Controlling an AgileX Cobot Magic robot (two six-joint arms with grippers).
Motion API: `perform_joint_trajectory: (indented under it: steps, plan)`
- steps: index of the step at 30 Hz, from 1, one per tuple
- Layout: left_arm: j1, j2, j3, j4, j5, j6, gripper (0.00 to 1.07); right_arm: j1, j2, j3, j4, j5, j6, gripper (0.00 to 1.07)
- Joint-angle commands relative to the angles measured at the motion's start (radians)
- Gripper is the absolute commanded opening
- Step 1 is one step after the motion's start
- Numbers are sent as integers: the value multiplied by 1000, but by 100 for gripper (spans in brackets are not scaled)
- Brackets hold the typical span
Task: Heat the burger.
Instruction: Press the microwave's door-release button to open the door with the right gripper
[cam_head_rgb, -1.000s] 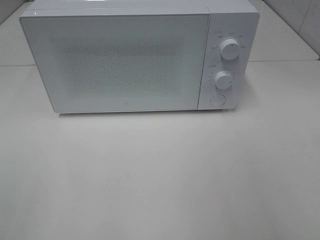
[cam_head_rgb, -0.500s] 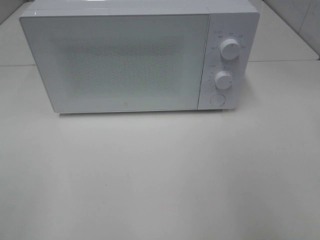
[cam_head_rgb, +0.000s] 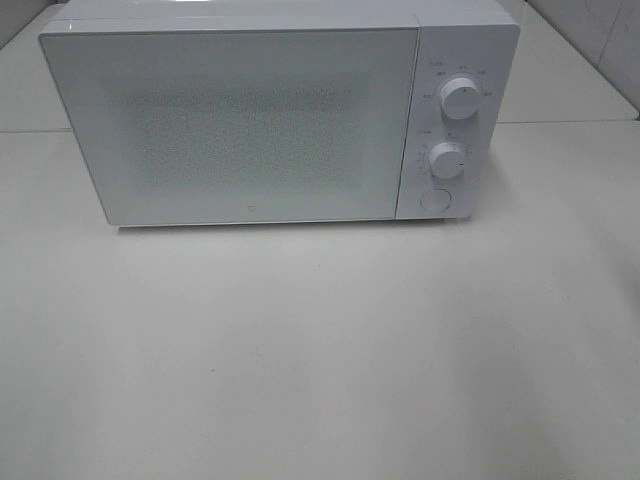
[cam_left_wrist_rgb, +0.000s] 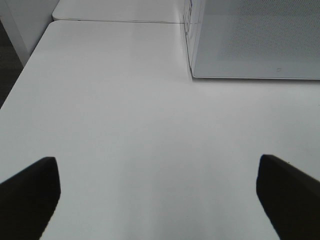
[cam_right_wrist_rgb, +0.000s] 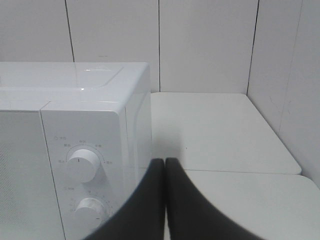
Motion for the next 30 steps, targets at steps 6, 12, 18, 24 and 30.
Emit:
perform_joint_trajectory:
  steps: [6,12,18,24,30]
  plan:
    - [2,-4,3,1,-15,-5,100,-7,193,75,38,-258,-7,0]
    - [2,-4,3,1,-15,-5,100,-7,369,85,55,-406,-8,0]
    - [2,-4,3,1,-15,-5,100,-7,629,85,43,-640,145,0]
    - [2,-4,3,1,-15,-5,100,8,745,84,44,-707,341,0]
    - [2,-4,3,1,-15,-5,100,99,832,84,82,-755,679,0]
